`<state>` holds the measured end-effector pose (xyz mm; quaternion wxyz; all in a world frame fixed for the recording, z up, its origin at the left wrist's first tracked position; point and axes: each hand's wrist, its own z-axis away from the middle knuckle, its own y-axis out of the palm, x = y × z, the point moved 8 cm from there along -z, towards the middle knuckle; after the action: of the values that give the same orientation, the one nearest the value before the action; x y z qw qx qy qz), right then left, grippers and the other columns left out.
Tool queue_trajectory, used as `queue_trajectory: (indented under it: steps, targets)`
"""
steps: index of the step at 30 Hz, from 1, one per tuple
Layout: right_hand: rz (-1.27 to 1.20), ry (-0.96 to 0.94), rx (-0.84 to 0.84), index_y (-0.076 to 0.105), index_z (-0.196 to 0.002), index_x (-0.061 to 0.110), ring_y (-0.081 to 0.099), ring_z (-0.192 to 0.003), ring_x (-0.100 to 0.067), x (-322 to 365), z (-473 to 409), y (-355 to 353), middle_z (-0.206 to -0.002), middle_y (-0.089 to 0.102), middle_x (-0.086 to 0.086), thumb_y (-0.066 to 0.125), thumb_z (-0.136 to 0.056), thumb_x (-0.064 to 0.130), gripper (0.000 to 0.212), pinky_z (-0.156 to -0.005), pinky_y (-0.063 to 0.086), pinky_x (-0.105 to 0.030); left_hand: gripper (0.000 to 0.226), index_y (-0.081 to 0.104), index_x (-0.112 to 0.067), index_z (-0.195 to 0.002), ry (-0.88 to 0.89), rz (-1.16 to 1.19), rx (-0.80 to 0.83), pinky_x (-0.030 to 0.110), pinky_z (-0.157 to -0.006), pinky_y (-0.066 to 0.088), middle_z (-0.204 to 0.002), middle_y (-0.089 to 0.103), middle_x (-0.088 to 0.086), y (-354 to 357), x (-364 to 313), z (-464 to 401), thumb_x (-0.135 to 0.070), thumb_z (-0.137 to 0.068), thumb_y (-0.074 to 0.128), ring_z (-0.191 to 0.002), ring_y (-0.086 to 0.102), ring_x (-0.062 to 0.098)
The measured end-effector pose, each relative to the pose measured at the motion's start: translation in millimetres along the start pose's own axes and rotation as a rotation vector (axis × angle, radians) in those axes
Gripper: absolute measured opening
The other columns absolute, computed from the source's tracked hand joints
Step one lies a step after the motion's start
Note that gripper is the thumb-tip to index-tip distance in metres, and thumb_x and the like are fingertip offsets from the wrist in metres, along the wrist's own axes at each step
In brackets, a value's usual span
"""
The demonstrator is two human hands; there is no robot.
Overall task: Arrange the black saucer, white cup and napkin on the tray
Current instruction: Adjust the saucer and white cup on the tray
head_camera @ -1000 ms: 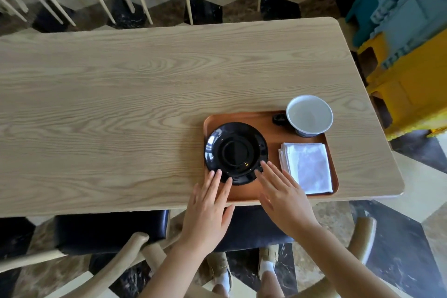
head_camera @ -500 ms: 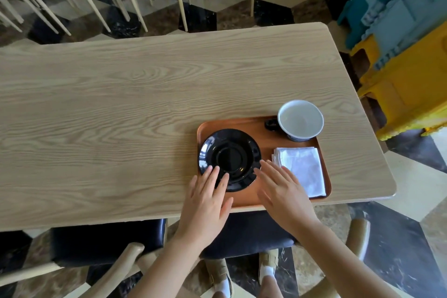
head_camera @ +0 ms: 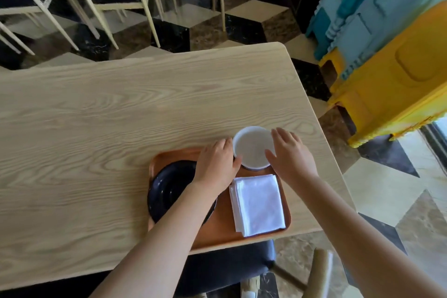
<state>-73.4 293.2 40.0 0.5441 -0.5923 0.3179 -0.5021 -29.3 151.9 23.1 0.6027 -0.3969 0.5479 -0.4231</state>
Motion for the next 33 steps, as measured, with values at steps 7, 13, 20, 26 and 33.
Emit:
queue_trajectory:
  steps: [7,13,20,26,33]
  targets:
    - [-0.102,0.049,0.049,0.041,-0.127,0.004,0.055,-0.100,-0.038,-5,-5,10,-0.115,0.057,-0.019,0.048,-0.088,0.014,0.041,-0.069,0.047,-0.038,0.042,0.050,-0.012,-0.125,-0.136,0.162,-0.023,0.033,-0.080,0.044,-0.114,0.061,0.008,2,6,1,-0.034,-0.089,0.051,-0.106,0.055,0.025]
    - [-0.341,0.091,0.021,0.052,-0.122,0.012,0.058,-0.092,-0.036,-8,-7,12,-0.110,0.062,-0.018,0.048,-0.082,0.004,0.041,-0.074,0.045,-0.035,0.042,0.058,-0.016,-0.121,-0.220,0.379,-0.011,0.033,-0.088,0.046,-0.117,0.064,0.002,3,27,3,-0.029,-0.081,0.062,-0.110,0.056,0.021]
    - [-0.477,0.096,0.046,0.058,-0.116,0.018,0.060,-0.089,-0.027,4,0,20,-0.104,0.067,-0.008,0.048,-0.080,0.005,0.040,-0.073,0.047,-0.032,0.039,0.061,-0.018,-0.120,-0.254,0.556,0.010,0.021,-0.093,0.039,-0.120,0.065,-0.004,-10,49,18,-0.018,-0.081,0.066,-0.113,0.056,0.010]
    - [-0.498,0.082,0.046,0.057,-0.115,0.018,0.060,-0.090,-0.027,13,5,22,-0.105,0.067,-0.007,0.047,-0.081,0.003,0.038,-0.074,0.049,-0.034,0.038,0.061,-0.021,-0.120,-0.259,0.568,-0.021,0.024,-0.095,0.042,-0.119,0.065,-0.006,-13,56,26,-0.018,-0.082,0.065,-0.112,0.055,0.007]
    - [-0.518,0.092,0.043,0.055,-0.121,0.021,0.061,-0.094,-0.021,9,6,27,-0.111,0.066,-0.005,0.048,-0.084,0.007,0.040,-0.071,0.040,-0.023,0.039,0.059,-0.017,-0.123,-0.255,0.525,-0.076,0.031,-0.093,0.046,-0.119,0.064,0.001,-10,53,30,-0.017,-0.084,0.062,-0.111,0.055,0.014]
